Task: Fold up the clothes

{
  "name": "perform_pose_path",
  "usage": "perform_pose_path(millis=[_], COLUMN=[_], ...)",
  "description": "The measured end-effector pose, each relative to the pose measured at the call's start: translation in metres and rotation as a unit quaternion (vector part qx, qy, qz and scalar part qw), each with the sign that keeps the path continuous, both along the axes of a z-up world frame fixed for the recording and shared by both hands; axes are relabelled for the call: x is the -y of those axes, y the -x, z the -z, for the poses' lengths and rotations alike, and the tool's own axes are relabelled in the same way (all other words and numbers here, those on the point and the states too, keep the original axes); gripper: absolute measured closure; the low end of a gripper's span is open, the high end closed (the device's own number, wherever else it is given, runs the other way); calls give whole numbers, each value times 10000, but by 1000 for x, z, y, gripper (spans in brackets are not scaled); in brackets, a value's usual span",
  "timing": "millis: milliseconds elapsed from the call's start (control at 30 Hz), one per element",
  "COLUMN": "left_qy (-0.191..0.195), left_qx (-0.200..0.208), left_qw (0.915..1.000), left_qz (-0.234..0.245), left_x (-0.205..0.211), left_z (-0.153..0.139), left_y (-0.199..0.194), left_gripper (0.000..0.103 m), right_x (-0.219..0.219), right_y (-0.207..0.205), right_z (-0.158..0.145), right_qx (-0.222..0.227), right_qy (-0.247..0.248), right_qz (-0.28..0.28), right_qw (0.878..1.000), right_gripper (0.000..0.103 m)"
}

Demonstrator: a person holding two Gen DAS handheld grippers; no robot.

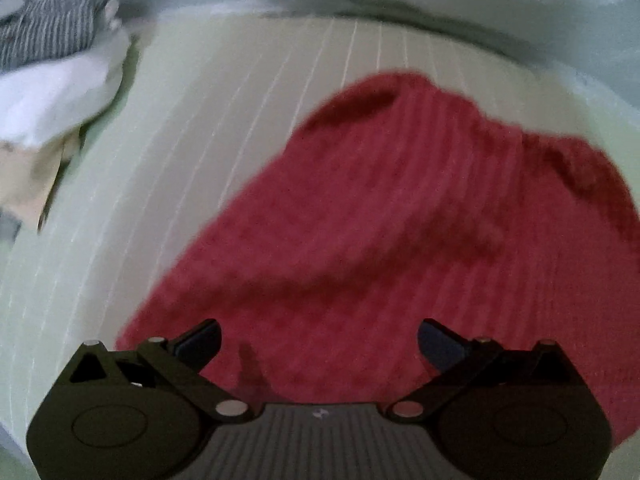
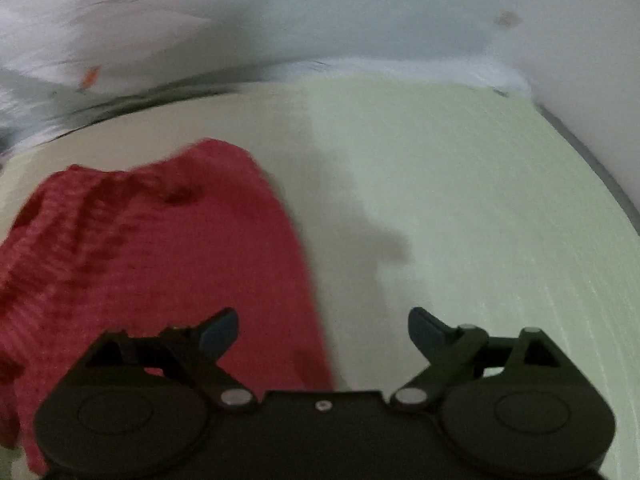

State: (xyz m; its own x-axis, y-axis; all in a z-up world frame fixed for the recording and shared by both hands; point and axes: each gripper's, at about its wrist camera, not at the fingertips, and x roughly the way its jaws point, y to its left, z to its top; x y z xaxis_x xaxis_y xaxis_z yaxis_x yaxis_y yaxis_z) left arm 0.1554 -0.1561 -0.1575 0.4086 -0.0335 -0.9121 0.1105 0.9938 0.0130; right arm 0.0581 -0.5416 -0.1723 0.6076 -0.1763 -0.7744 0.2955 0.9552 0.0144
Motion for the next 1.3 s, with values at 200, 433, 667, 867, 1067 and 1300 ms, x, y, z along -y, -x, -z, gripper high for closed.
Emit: perform_pose_path(millis=[200, 433, 667, 867, 1067, 1300], left_qy=[327, 410, 135, -24, -50, -109], left_qx=[560, 462, 794, 1376, 1398, 631], left_qw=[9976, 9976, 9963, 9893, 9891, 9932], left_qz=[-236, -299, -292, -489, -455, -974], left_x=[7, 48, 79, 84, 60, 6], left_z=[-9, 24, 47, 24, -1, 10], left_y=[-80, -176, -220, -237, -170, -56], left_gripper=[0, 7, 100, 55, 27, 25], right_x=[-11, 6, 3, -3, 1, -5], right_y=[-91, -194, -246, -256, -205, -81], right_z=[-4, 27, 42, 34, 16, 35], right_qx=[271, 217, 281, 398, 369, -383], right_qy=[-206, -1002, -848, -215, -11, -89], right_qz=[-590, -594, -985, -1035, -875, -585], right_qw=[9977, 9930, 9911, 9936, 9955, 9975], right_gripper=[7, 29, 99, 44, 16, 13])
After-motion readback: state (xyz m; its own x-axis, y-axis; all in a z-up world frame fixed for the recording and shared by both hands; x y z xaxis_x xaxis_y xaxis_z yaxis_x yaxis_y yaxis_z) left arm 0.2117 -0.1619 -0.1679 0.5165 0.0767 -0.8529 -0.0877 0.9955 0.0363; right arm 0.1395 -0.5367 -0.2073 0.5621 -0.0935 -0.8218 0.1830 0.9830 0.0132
